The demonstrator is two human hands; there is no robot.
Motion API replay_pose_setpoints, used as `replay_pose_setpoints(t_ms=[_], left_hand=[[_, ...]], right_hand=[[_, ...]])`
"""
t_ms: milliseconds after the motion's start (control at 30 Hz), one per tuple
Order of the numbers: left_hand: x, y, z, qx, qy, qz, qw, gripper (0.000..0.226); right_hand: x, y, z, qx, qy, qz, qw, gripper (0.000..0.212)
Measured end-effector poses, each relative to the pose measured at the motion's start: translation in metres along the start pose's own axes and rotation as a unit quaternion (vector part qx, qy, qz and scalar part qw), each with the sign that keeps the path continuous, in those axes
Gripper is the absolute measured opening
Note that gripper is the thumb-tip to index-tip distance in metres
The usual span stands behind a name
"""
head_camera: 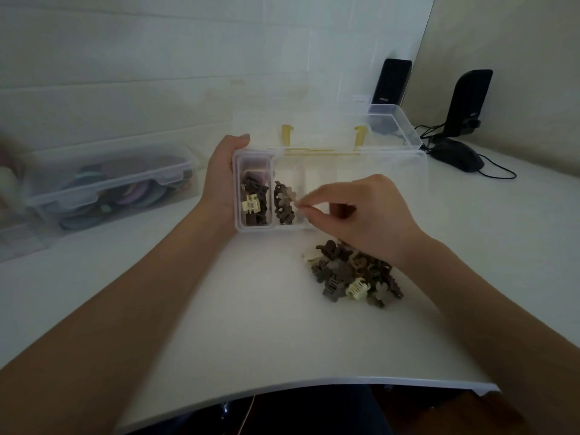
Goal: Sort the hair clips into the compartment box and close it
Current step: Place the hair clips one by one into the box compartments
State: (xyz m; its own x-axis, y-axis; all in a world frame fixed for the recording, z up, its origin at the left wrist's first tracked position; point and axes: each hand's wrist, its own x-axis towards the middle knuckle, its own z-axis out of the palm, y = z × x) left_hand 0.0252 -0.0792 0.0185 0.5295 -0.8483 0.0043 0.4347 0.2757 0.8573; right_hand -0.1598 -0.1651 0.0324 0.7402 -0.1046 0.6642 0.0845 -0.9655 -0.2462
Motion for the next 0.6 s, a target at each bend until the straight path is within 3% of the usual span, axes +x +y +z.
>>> replay_pose_setpoints(t_ms=[67, 100, 200, 300, 367, 467, 600], left_hand=[[-0.001, 0.001, -0.001, 0.002, 0.017, -0.006, 1.000, 0.079], [-0.001, 0.001, -0.001, 0.003, 0.020, -0.004, 1.000, 0.082], [-0.002, 0.003, -0.001, -0.010, 0.034, -0.009, 0.999, 0.072], [-0.001, 0.003, -0.003, -0.012, 0.047, -0.017, 0.999, 0.078], [-0.002, 0.003, -0.003, -0.007, 0.056, -0.010, 0.998, 0.067], [0.000, 0.000, -0.002, -0.004, 0.064, 0.009, 0.998, 0.036], [0.003, -0.001, -0.004, 0.004, 0.069, 0.002, 0.998, 0.030]], right_hand=[[-0.002, 0.001, -0.011, 0.061, -0.046, 0.018, 0.997, 0.017], [-0.002, 0.000, -0.015, 0.081, -0.081, 0.031, 0.993, 0.021], [0.000, -0.001, -0.022, 0.101, -0.175, 0.062, 0.977, 0.037], [0.000, -0.002, -0.027, 0.117, -0.162, 0.063, 0.978, 0.033], [0.001, -0.002, -0.027, 0.104, -0.186, 0.082, 0.974, 0.027], [-0.001, 0.000, -0.019, 0.031, -0.284, 0.108, 0.952, 0.021], [-0.003, 0.002, -0.012, 0.081, -0.269, 0.125, 0.952, 0.016]])
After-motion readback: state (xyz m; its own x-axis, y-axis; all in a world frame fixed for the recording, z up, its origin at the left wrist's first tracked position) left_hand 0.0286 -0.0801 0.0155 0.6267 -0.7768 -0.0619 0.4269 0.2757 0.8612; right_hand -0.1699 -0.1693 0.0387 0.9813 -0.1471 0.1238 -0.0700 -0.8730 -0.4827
